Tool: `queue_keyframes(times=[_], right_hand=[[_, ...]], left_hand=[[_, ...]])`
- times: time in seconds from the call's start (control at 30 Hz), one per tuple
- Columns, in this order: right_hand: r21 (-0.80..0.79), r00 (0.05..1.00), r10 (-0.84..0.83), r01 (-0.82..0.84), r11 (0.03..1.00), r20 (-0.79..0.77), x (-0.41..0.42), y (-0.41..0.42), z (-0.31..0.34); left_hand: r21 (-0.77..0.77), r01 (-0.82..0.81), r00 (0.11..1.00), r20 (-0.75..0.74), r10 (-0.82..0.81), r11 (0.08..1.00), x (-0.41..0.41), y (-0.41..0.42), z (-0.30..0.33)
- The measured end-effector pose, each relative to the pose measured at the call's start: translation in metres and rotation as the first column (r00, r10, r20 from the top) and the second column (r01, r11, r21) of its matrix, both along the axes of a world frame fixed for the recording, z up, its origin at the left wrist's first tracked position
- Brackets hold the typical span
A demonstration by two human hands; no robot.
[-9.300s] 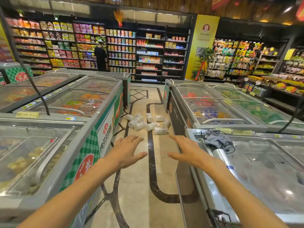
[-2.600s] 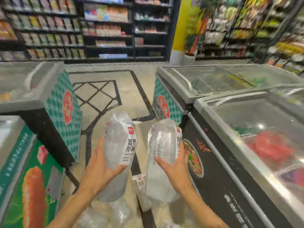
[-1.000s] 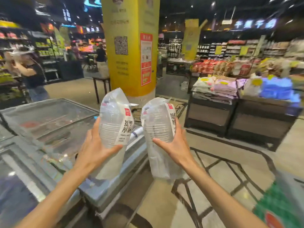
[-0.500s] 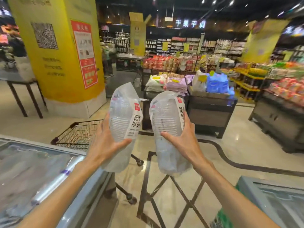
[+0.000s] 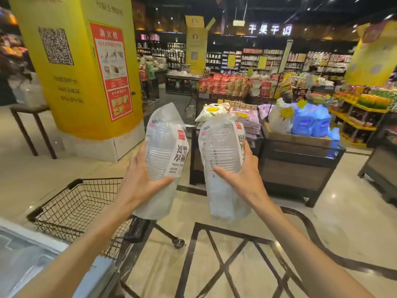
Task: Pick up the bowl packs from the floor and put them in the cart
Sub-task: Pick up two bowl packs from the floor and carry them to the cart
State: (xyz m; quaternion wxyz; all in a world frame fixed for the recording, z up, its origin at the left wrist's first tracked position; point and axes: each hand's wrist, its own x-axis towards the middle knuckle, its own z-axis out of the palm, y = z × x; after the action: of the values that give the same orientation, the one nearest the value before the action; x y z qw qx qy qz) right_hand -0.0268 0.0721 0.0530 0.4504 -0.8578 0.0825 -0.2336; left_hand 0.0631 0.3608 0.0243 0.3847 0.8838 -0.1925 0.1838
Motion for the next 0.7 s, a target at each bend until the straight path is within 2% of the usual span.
queue_keyframes(times=[0.33,0.5,0.7], right_hand=[[-0.03,0.976,0.216,-0.215,0.976,0.023,0.252,-0.014,0.0],[-0.045,0.934,0.355,-0.354,0.934,0.028,0.386,0.024,0.0],[-0.051,0.814,0.579,-0.576,0.816,0.052,0.511,0.105,0.0]], left_hand=[[-0.033,-0.199,0.98,-0.009,0.199,0.979,0.2,-0.003,-0.01],[-0.065,-0.356,0.934,-0.048,0.353,0.932,0.282,0.036,-0.018],[-0.09,-0.522,0.853,-0.068,0.517,0.848,0.331,0.096,-0.012]])
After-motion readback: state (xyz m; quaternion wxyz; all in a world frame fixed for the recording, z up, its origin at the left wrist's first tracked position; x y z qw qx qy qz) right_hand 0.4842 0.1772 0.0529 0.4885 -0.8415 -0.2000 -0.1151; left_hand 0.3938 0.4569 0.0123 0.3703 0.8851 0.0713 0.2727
